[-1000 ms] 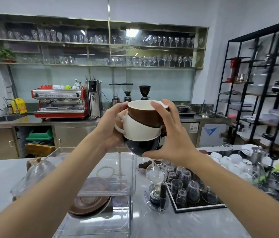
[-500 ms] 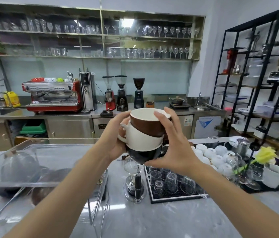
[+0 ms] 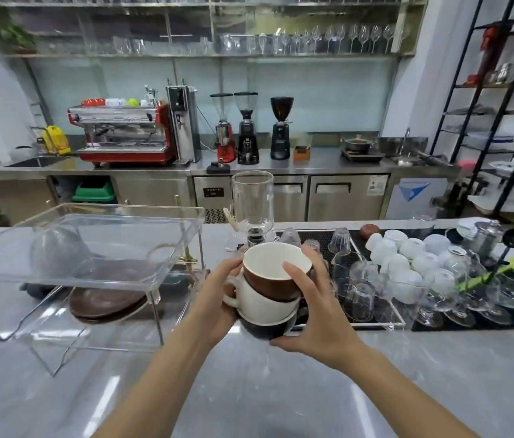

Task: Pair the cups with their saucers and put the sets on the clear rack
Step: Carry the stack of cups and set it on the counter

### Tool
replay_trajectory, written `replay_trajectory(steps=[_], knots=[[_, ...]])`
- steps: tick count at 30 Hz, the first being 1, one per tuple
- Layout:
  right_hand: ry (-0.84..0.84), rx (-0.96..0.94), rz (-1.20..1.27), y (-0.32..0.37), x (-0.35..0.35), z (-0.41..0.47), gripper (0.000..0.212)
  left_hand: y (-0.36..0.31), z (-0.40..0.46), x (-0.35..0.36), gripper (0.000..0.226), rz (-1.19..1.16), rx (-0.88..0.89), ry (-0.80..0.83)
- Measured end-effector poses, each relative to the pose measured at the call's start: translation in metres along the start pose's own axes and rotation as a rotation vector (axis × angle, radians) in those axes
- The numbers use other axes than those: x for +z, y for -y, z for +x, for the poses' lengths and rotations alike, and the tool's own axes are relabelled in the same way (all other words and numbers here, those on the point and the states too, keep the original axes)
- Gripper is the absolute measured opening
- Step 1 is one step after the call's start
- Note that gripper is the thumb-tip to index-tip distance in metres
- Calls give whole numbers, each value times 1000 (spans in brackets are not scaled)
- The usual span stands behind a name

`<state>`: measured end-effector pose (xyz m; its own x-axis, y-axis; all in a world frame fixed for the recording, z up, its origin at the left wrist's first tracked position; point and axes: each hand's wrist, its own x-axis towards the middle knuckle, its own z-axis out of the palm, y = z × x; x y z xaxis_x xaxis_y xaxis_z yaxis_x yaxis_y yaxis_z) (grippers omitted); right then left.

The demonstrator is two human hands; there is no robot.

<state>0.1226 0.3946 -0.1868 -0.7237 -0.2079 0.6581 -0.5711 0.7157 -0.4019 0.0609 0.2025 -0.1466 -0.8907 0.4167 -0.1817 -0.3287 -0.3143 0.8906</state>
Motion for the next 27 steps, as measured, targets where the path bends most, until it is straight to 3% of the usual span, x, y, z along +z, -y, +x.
replay_trajectory(steps=[12, 16, 27], knots=[[-1, 41, 153, -33, 65, -45, 124, 61, 10, -30, 56, -61, -61, -141], [13, 37, 171, -43, 80, -48, 115, 75, 16, -42, 68, -134, -89, -202], [52, 41, 174, -68, 96, -53, 114, 95, 37, -58, 53, -110, -119, -176]])
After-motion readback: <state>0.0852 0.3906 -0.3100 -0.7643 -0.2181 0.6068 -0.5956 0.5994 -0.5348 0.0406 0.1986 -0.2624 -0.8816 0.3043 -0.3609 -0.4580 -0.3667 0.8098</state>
